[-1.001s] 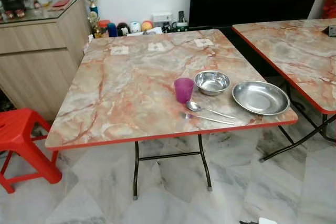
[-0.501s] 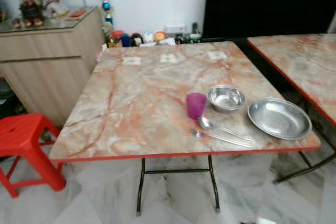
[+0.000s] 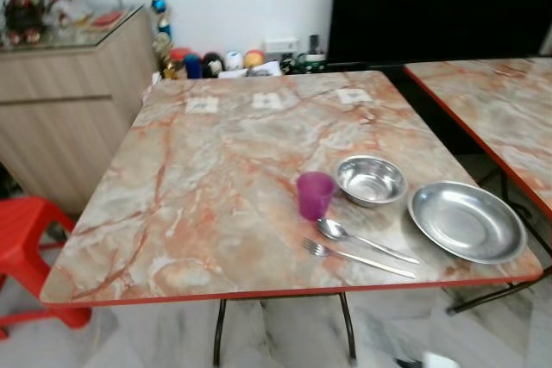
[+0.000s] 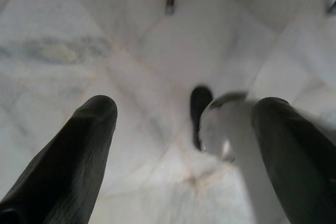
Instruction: Setting the table
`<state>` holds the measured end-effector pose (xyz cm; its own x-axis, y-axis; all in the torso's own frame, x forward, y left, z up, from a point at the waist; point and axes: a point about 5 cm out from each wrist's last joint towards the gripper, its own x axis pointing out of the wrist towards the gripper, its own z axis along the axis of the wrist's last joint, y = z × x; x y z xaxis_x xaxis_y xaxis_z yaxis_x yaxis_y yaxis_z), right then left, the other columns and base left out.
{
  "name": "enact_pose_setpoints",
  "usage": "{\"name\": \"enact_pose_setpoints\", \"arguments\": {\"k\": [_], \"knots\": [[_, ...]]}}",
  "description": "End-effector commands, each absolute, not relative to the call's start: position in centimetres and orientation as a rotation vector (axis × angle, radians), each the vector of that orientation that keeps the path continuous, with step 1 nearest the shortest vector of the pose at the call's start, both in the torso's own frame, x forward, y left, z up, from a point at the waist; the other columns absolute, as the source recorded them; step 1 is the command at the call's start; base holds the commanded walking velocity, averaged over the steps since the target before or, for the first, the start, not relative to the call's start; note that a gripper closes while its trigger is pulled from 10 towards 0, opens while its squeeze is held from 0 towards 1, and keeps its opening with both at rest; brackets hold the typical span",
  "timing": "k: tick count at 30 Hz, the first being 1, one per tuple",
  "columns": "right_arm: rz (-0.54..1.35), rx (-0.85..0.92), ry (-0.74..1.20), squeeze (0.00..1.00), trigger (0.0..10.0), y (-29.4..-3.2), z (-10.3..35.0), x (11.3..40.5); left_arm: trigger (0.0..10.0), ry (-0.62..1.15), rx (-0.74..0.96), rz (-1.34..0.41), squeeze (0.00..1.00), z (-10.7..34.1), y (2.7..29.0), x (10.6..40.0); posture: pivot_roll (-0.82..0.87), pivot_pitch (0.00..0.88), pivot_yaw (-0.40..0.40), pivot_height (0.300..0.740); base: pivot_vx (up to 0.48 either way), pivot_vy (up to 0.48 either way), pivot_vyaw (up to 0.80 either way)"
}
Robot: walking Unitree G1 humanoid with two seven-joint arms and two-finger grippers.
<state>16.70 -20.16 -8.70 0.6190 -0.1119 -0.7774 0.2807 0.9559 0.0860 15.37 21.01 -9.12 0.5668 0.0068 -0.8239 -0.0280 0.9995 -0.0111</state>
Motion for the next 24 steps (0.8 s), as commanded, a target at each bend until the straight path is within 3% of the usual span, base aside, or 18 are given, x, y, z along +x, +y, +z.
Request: {"name": "enact_pose_setpoints", "arguments": {"k": [1, 6, 24], "knots": [[-0.257, 0.200, 0.886, 0.00, 10.0, -21.05, -8.79, 16.15, 10.0, 0.988, -0.021, 0.027, 0.00, -9.31, 20.94, 15.04, -0.02, 0.000, 0.018, 0.740, 0.000, 0.000, 0.00], [-0.257, 0.200, 0.883, 0.00, 10.0, -21.12, -8.74, 16.24, 10.0, 0.978, -0.016, 0.024, 0.00, -9.11, 20.76, 15.67, -0.02, 0.000, 0.016, 0.740, 0.000, -0.118, 0.00], [-0.264, 0.203, 0.883, 0.00, 10.0, -21.13, -8.76, 16.19, 10.0, 0.973, -0.013, 0.020, 0.00, -9.11, 21.12, 15.39, -0.03, 0.000, 0.013, 0.740, 0.000, -0.376, 0.00]]}}
